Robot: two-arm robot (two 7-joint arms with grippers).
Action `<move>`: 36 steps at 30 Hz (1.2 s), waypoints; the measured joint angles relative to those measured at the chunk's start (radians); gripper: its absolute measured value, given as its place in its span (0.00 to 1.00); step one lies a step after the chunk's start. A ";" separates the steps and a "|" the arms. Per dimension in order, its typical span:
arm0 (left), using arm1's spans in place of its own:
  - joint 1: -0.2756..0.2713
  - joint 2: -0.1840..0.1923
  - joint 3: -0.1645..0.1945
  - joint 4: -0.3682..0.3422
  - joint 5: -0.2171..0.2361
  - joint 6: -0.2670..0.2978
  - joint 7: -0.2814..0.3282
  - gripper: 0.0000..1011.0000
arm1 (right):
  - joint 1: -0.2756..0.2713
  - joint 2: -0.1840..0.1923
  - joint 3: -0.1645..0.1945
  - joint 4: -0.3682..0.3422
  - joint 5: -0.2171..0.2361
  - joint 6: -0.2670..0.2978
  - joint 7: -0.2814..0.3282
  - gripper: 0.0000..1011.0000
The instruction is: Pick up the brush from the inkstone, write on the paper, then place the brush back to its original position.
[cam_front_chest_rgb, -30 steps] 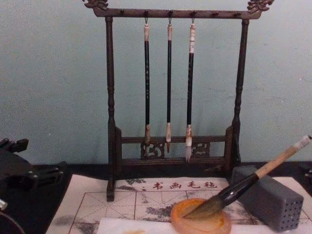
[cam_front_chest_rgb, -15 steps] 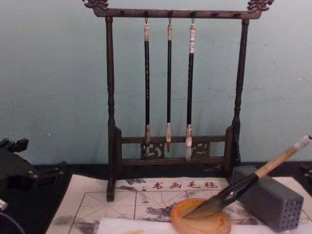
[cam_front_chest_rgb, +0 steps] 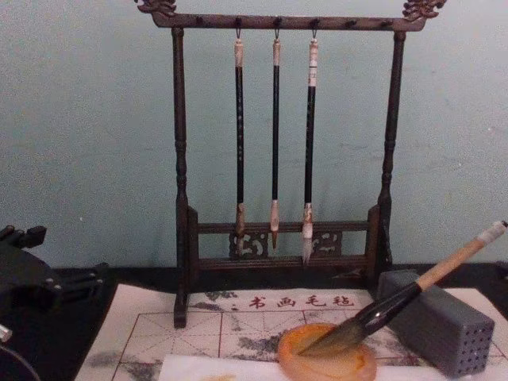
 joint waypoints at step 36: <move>0.000 0.000 0.000 0.000 0.000 0.000 0.000 0.99 | 0.041 -0.204 0.218 0.012 0.664 0.482 0.128 0.99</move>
